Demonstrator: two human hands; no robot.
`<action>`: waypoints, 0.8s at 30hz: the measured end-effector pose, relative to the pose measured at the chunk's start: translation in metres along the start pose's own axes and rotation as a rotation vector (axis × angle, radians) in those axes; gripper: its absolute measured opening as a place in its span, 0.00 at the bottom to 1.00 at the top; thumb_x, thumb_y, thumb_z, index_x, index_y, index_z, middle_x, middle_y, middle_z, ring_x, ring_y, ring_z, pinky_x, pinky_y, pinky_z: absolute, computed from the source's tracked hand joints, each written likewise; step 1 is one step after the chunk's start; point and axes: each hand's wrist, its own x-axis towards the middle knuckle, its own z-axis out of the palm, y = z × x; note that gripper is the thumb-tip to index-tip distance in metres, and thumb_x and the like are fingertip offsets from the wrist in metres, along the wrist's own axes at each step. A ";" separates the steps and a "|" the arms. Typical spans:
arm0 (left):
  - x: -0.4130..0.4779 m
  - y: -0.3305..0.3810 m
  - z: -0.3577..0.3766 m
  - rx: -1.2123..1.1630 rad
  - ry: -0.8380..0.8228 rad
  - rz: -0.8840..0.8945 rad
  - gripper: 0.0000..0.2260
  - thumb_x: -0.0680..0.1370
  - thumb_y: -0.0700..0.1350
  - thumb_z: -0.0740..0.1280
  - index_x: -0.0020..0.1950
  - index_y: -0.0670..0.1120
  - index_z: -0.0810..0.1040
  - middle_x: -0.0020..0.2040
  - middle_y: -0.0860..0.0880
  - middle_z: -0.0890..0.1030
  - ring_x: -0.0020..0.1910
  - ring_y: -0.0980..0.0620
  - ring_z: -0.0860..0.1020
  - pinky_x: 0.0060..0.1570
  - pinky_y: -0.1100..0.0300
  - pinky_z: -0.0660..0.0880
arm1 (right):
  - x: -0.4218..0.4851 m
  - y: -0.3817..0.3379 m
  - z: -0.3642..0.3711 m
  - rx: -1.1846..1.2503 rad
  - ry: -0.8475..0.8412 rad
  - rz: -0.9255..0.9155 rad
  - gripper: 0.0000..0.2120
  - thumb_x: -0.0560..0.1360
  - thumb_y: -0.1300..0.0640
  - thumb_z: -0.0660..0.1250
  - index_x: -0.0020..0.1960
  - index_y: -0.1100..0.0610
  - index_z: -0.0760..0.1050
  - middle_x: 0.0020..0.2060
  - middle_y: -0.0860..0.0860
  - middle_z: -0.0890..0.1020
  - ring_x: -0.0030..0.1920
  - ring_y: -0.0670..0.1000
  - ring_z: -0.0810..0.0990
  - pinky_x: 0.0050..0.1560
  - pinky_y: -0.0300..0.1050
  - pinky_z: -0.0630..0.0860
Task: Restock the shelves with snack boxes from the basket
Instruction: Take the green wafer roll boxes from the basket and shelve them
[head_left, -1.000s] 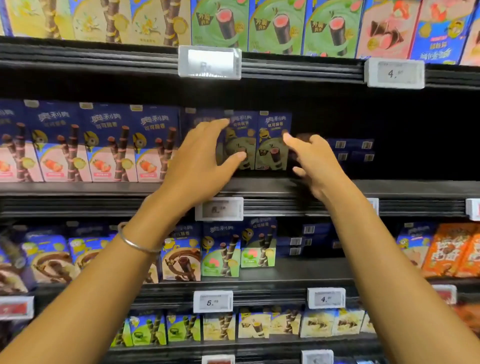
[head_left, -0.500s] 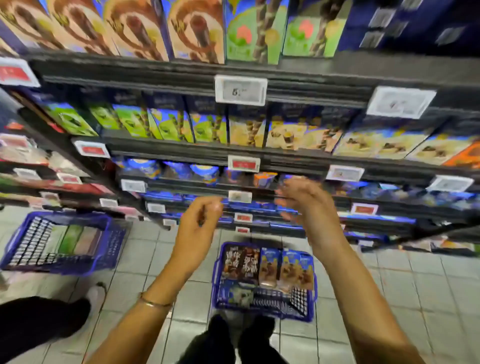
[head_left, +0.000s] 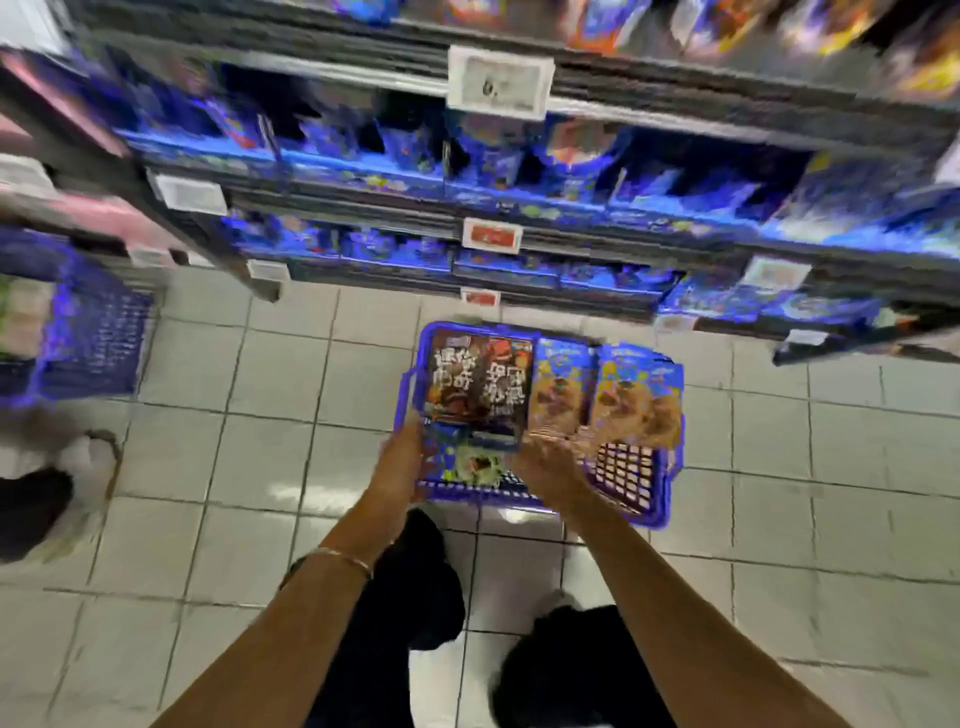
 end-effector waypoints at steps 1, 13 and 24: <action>0.025 -0.014 0.008 -0.011 0.004 -0.008 0.20 0.88 0.59 0.55 0.57 0.45 0.78 0.46 0.45 0.79 0.43 0.46 0.78 0.50 0.50 0.77 | 0.012 0.017 0.017 0.058 -0.105 0.140 0.12 0.77 0.60 0.62 0.53 0.56 0.85 0.42 0.56 0.83 0.42 0.43 0.81 0.36 0.28 0.69; 0.204 -0.113 0.055 -0.353 0.174 0.172 0.28 0.85 0.67 0.51 0.50 0.47 0.78 0.39 0.49 0.80 0.31 0.51 0.75 0.32 0.59 0.66 | 0.147 0.205 0.106 0.108 -0.062 -0.164 0.19 0.71 0.56 0.79 0.58 0.44 0.77 0.50 0.36 0.84 0.50 0.35 0.82 0.48 0.30 0.76; 0.162 -0.117 0.066 -0.357 0.185 0.225 0.25 0.86 0.66 0.54 0.51 0.47 0.78 0.42 0.48 0.81 0.35 0.52 0.78 0.38 0.57 0.73 | 0.142 0.202 0.095 0.103 -0.107 -0.189 0.24 0.69 0.51 0.79 0.62 0.53 0.79 0.53 0.50 0.86 0.52 0.52 0.85 0.56 0.56 0.81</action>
